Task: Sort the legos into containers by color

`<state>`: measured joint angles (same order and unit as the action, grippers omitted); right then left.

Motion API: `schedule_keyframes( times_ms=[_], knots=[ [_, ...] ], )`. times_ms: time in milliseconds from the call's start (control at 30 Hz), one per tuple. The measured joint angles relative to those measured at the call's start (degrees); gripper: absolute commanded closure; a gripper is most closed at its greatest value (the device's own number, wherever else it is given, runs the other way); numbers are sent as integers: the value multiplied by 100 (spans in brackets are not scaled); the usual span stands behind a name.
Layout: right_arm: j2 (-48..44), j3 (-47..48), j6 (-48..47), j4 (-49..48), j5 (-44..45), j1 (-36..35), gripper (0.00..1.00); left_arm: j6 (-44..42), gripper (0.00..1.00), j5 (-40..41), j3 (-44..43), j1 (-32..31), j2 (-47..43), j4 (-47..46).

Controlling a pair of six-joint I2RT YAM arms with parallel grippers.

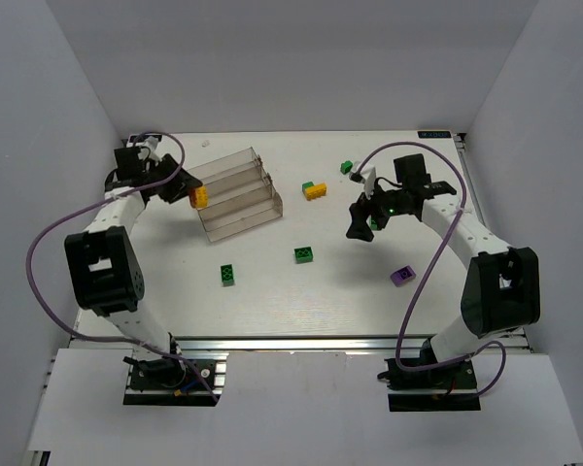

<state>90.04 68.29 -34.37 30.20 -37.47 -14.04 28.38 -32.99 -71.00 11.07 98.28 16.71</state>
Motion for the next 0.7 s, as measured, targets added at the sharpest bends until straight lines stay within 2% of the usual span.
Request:
schedule_keyframes(
  times_ms=[233,367,500,600,633,700],
  knots=[
    [-98,-74,57,-76,4,4,11,109,68,205,-664,-680,946,20],
    [-120,-74,59,-87,26,4,11,107,56,350,-693,-984,1099,179],
    [-120,-74,83,-107,44,4,11,68,36,540,-817,-1145,1106,361],
    [-120,-74,96,-129,44,4,11,31,31,693,-992,-1185,1106,420],
    [-120,-74,98,-129,44,4,11,26,26,737,-1040,-1185,1106,433],
    [-118,-66,98,-129,42,4,11,0,25,822,-1115,-1204,1106,455]
  ],
)
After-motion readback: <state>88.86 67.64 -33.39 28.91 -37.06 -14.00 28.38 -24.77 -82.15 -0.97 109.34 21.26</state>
